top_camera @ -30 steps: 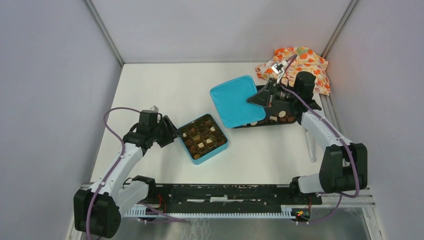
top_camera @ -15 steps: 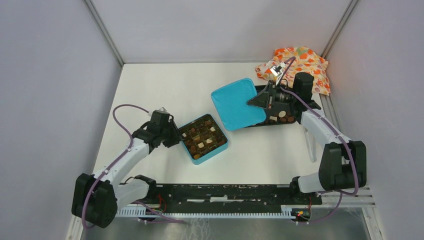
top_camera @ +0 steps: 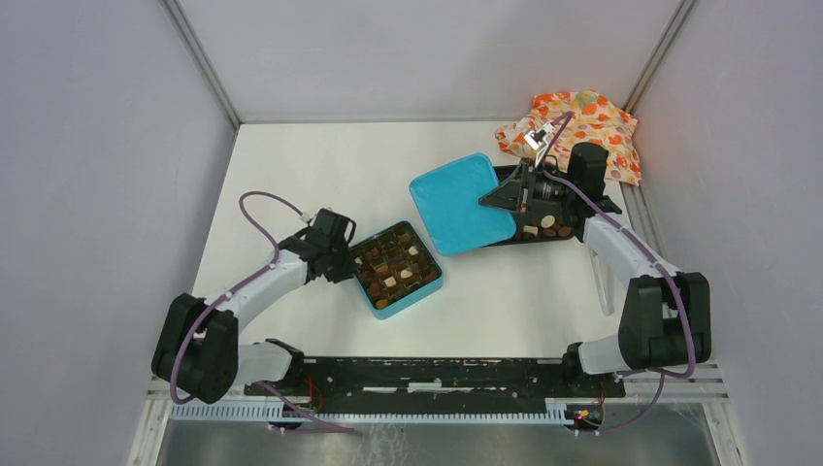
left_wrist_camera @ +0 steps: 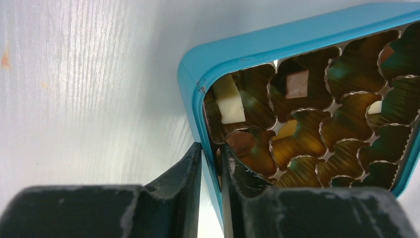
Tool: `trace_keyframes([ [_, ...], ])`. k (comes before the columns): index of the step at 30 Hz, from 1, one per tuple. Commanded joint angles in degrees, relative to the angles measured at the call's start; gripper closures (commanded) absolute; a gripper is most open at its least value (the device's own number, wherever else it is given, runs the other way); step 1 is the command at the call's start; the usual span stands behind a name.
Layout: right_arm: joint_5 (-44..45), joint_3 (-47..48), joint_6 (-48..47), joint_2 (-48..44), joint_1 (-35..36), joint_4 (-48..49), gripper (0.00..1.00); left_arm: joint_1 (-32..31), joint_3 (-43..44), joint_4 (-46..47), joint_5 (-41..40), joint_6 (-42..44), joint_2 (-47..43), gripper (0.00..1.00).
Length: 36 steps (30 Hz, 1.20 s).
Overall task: Pack the chocolate
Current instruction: Pick up the packing box from the center of the board.
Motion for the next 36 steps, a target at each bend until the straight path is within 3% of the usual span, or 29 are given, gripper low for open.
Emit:
trace_keyframes([
  [1,-0.94,0.07,0.54,-2.07,-0.32,2.84,1.00,-0.71,2.47,3.71,-3.16,0.34,1.76,0.78],
  [6,-1.04,0.00,0.76,-2.24,-0.49,2.87,1.00,-1.85,3.56,5.35,-5.47,1.74,2.31,0.98],
  [15,-4.09,2.20,1.51,-2.54,-1.08,2.67,1.00,-5.83,2.35,13.59,-15.42,9.41,-7.66,0.98],
  [36,-10.78,8.84,3.04,-4.35,-2.61,2.20,1.00,-8.63,0.27,16.49,-20.78,16.67,-19.15,0.98],
])
